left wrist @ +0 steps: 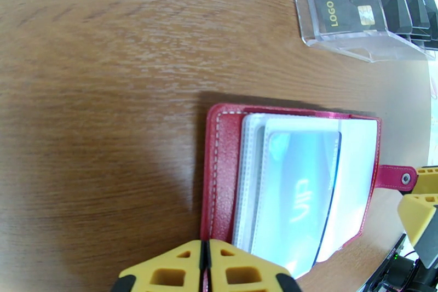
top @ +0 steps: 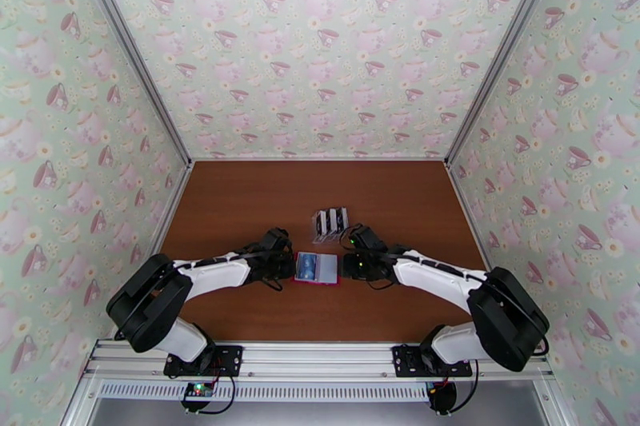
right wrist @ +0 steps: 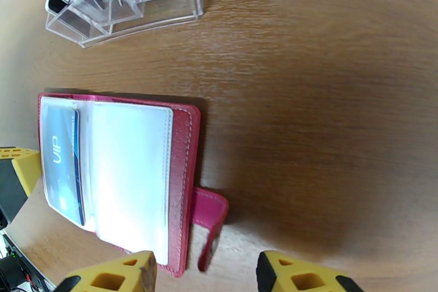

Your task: Put the credit cards into the card holder

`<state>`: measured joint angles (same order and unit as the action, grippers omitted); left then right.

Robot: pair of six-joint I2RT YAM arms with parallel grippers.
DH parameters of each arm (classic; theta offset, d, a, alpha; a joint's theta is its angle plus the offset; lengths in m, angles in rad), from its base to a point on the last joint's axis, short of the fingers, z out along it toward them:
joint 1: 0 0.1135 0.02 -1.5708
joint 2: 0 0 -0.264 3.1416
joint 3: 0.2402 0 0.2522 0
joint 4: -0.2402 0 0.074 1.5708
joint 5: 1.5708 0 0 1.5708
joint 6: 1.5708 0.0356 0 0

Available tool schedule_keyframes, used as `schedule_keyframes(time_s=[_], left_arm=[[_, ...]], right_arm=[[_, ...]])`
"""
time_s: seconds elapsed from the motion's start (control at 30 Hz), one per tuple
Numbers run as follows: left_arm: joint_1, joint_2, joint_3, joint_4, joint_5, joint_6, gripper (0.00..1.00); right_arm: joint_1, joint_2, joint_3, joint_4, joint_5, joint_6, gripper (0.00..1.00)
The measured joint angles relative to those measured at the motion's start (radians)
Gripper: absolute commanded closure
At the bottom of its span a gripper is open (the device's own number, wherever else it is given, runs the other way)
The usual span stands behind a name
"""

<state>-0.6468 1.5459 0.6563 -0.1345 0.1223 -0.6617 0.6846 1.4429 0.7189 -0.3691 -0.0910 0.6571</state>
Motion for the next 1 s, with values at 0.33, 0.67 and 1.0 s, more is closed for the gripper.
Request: schedule_keyframes(time_s=[0.33,0.67,1.0], left_arm=[[0.004,0.0,0.0,-0.002,0.005,0.007,0.89],[0.005,0.0,0.0,-0.002,0.009,0.007,0.89],[0.007,0.0,0.0,-0.003,0.012,0.011,0.9]], right_arm=[[-0.009,0.077,0.0,0.049,-0.026,-0.006,0.67],[-0.018,0.077,0.0,0.053,-0.028,-0.014,0.83],[-0.019,0.062,0.0,0.053,-0.039,-0.016,0.95]])
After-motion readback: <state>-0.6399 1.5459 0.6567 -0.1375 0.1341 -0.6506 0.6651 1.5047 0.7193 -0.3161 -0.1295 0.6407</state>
